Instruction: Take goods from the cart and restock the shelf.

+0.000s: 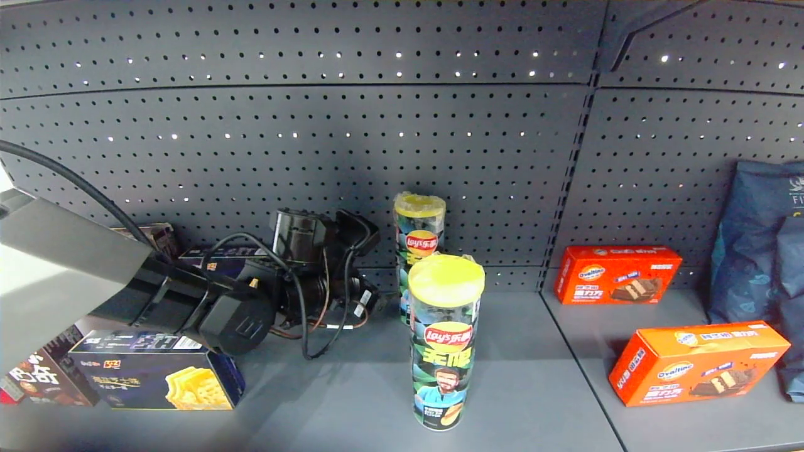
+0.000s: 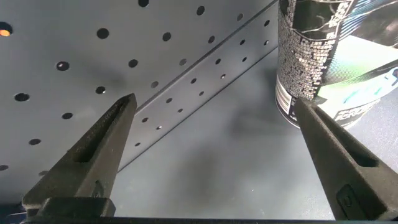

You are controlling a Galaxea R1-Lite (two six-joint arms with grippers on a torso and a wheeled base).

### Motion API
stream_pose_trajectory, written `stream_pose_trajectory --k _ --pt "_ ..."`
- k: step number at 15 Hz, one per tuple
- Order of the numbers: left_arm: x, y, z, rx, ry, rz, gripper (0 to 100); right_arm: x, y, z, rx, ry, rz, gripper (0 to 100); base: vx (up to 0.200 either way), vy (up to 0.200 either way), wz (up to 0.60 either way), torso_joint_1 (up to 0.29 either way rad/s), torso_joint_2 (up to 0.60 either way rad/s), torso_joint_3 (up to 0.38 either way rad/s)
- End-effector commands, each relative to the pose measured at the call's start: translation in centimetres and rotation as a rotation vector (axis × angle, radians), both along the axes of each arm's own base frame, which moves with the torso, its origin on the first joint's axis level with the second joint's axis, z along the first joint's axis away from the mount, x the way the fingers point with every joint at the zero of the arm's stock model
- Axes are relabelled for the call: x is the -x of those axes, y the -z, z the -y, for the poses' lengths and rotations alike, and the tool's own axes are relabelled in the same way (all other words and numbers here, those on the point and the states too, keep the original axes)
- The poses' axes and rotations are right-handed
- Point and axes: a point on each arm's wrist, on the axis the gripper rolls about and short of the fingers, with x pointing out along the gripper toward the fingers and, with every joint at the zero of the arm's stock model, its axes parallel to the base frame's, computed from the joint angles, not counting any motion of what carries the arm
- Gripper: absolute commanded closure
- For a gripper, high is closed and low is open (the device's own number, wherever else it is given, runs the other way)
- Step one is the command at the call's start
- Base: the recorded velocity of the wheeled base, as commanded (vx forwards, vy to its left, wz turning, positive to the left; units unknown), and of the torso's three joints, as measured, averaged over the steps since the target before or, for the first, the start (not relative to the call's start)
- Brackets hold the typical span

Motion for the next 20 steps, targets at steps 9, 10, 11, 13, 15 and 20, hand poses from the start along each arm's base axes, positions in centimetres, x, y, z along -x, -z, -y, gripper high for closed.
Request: stream_pose_trajectory --k 9,10,11,13,15,20 --pt "0.1 -0.5 -0.2 0.008 -0.006 0.012 0 0.0 0.0 0.0 -0.001 0.000 -0.001 0 0.000 0.000 0.00 0.000 0.00 0.000" --pt "0.1 -0.7 -0.3 0.011 -0.009 0.017 0 0.0 0.0 0.0 -0.001 0.000 -0.001 0 0.000 0.000 0.00 0.000 0.00 0.000" --pt "0.0 -0.9 -0.4 0.012 -0.019 0.025 0 0.0 0.0 0.0 -0.001 0.000 -0.001 0 0.000 0.000 0.00 0.000 0.00 0.000" --pt "-0.1 -1.0 -0.4 0.012 -0.019 0.028 0 0.0 0.0 0.0 -0.001 0.000 -0.001 0 0.000 0.000 0.00 0.000 0.00 0.000" --pt "-0.1 -0.9 -0.1 0.014 -0.014 0.026 0 0.0 0.0 0.0 -0.001 0.000 -0.001 0 0.000 0.000 0.00 0.000 0.00 0.000" --pt "-0.7 -0.5 0.2 0.014 -0.014 0.022 0 0.0 0.0 0.0 -0.001 -0.002 -0.001 0 0.000 0.000 0.00 0.000 0.00 0.000"
